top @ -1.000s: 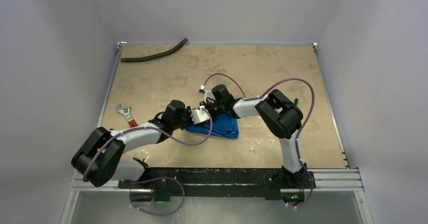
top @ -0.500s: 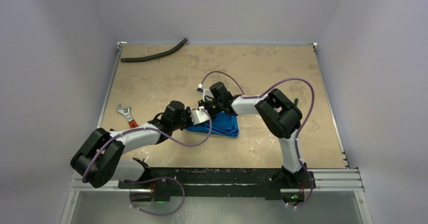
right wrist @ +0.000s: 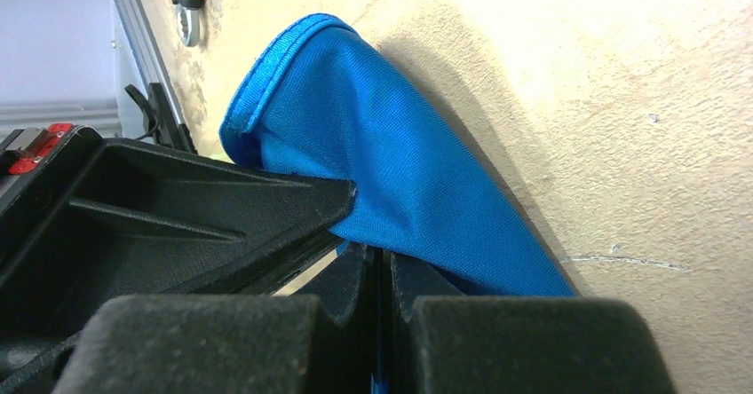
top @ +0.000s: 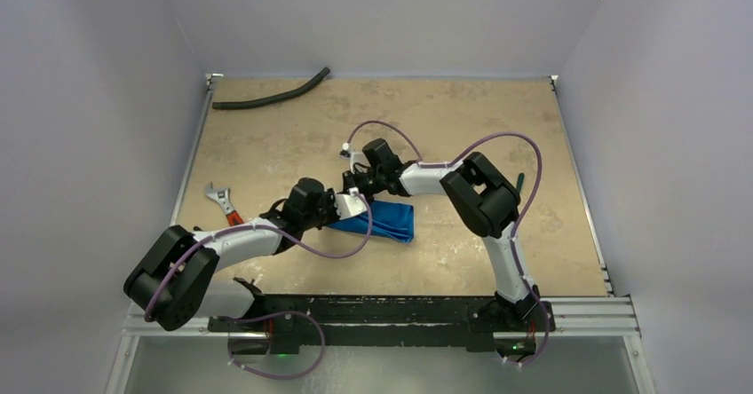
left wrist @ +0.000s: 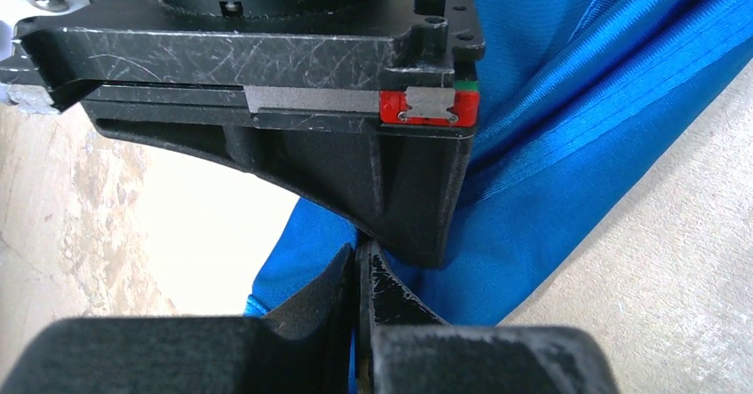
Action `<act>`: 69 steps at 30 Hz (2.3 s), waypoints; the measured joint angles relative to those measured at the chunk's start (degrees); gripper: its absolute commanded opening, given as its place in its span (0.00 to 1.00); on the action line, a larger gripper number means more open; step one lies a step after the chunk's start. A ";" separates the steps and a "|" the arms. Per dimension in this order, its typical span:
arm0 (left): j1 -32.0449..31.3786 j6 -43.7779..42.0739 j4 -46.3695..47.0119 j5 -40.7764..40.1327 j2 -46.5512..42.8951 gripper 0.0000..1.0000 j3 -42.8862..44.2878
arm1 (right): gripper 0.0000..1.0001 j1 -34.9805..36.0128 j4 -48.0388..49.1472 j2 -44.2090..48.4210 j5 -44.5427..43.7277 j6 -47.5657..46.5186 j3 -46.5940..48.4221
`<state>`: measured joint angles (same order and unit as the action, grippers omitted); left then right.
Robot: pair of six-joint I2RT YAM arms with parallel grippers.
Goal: Fold the napkin into a case and place the utensils inside
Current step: Stuff the 2/3 rectangle-folded napkin into the folded napkin, then pick up the 2/3-rectangle-folded napkin at the center of the board.
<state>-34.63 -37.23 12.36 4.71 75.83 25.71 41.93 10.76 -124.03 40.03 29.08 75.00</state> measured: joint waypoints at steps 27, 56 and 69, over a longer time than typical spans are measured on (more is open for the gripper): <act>0.00 -10.86 0.11 4.15 0.22 0.00 -3.50 | 0.00 -2.58 13.00 -1.73 7.78 4.20 -5.01; -1.09 -27.89 -1.68 10.38 3.85 0.00 -1.70 | 0.61 -4.13 8.72 13.84 5.75 -5.73 -20.04; -1.53 -27.56 -4.11 10.78 2.45 0.00 -1.68 | 0.67 -3.06 0.85 38.32 -11.89 -23.52 -30.64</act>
<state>-36.16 -64.79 8.25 15.49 78.28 24.03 38.87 11.62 -85.71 28.14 5.56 44.36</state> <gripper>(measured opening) 0.004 0.649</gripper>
